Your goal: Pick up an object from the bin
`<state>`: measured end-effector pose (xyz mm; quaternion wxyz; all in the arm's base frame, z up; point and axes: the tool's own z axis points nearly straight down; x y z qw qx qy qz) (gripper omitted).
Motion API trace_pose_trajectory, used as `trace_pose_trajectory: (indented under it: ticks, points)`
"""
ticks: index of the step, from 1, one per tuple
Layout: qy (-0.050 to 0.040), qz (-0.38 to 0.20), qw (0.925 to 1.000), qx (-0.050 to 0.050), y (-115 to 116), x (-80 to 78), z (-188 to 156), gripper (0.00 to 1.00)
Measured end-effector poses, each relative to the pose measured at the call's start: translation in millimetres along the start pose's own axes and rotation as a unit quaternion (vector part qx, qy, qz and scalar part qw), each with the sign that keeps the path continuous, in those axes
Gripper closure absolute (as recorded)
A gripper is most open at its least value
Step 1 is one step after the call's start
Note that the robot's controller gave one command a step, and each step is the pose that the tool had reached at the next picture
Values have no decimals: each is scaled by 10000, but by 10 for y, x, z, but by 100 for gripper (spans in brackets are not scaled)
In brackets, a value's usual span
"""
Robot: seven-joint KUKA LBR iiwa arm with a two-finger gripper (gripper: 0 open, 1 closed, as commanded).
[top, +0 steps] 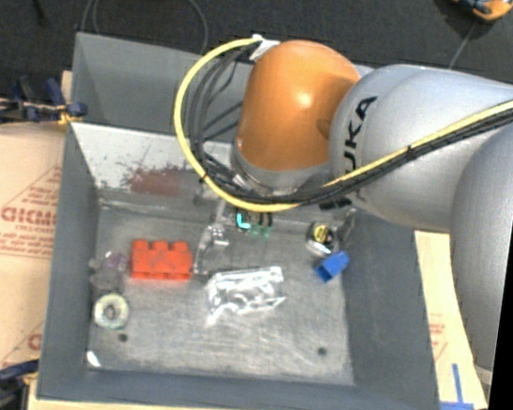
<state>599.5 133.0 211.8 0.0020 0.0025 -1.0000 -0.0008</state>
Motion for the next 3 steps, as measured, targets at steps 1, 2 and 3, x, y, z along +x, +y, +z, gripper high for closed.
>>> trace_pose_trajectory:
  ticks: [1, 2, 3]
  points:
    - [-67, -1207, 9927, 12, 341, -8, 1394, 0]
    - [-119, -1187, 9929, -13, 357, -35, 1350, 100]
    - [-89, -1417, 9899, 12, 375, -148, -207, 100]
